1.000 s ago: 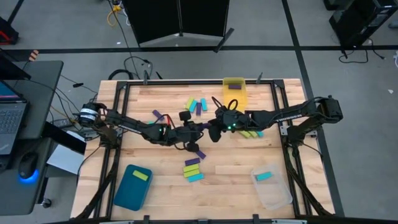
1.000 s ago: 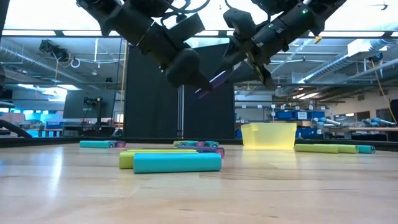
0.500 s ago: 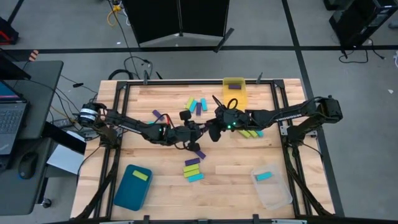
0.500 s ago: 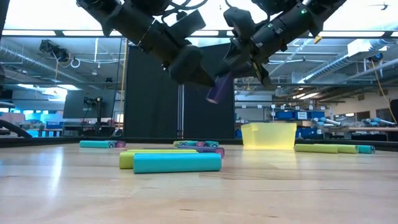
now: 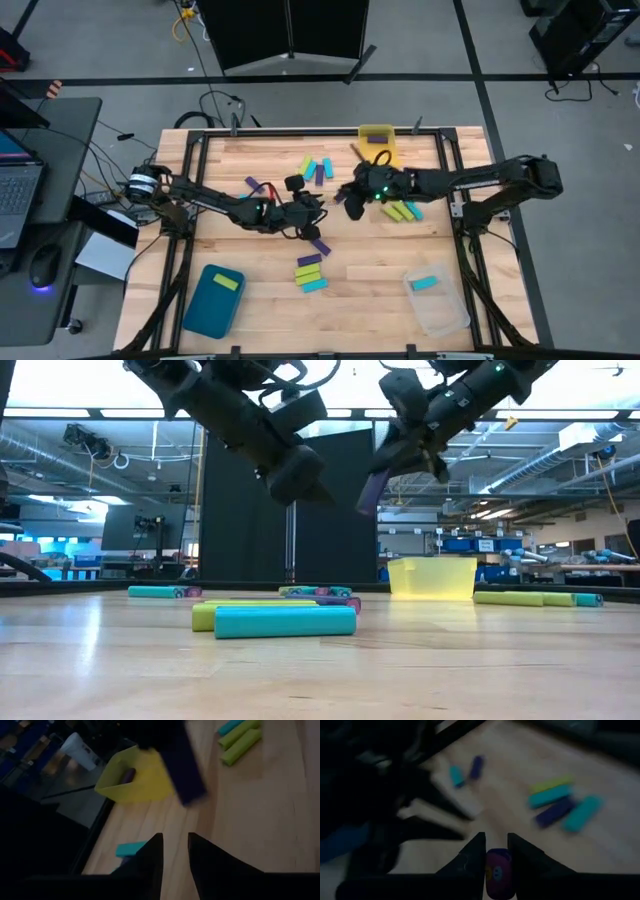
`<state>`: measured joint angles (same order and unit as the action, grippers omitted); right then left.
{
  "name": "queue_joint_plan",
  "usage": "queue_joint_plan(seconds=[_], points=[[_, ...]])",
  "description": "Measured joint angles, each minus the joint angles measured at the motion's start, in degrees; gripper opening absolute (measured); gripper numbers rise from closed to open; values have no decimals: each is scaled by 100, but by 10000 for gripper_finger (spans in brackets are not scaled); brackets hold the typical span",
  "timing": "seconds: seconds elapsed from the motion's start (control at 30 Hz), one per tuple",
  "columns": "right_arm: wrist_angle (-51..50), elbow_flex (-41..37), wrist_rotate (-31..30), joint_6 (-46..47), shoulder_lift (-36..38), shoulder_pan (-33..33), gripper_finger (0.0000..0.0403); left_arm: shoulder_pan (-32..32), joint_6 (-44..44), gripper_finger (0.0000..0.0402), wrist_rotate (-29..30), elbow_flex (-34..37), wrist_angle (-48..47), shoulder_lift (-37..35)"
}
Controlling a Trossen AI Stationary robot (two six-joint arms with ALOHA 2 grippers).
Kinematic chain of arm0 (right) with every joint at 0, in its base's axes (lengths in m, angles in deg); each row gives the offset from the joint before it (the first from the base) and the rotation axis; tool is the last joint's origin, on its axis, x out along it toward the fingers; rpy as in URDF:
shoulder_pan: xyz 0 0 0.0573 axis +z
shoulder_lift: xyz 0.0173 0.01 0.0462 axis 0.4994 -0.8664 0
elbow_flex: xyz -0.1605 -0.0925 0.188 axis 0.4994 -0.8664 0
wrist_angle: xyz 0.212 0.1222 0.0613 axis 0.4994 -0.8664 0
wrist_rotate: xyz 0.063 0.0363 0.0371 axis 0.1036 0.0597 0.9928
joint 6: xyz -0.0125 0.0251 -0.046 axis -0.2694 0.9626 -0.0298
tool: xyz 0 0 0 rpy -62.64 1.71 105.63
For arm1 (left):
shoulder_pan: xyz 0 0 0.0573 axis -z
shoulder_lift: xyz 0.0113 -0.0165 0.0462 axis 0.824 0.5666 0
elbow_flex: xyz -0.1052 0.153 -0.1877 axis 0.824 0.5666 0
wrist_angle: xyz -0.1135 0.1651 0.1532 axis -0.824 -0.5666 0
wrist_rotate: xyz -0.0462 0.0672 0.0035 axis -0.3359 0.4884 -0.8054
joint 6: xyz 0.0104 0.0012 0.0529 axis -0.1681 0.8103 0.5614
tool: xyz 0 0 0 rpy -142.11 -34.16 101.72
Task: Sort blocks
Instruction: Put the violet block into the transparent yellow bin
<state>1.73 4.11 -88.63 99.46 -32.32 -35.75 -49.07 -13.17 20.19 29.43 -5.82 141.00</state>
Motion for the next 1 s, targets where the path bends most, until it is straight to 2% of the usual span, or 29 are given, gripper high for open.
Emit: queue_joint_plan(seconds=[0.07,0.23,0.33,0.5,0.8,1.0], points=[[-293,0,-293,-143,229,-267,75,0,-91,98,-2,36,124,0],[-704,2,-817,-368,431,-1187,75,-4,-94,90,-108,611,1239,-4],[-657,2,-931,-445,204,-1749,75,-4,-93,84,-253,919,1803,-4],[-529,0,-1056,-336,-296,-2507,75,-4,-124,77,-260,1105,1869,-47],[263,0,-1001,-113,-1059,-2835,75,-2,-122,75,-258,1126,1841,-59],[374,0,-1142,35,-1385,-2891,75,2,-140,75,-256,1126,1863,-59]])
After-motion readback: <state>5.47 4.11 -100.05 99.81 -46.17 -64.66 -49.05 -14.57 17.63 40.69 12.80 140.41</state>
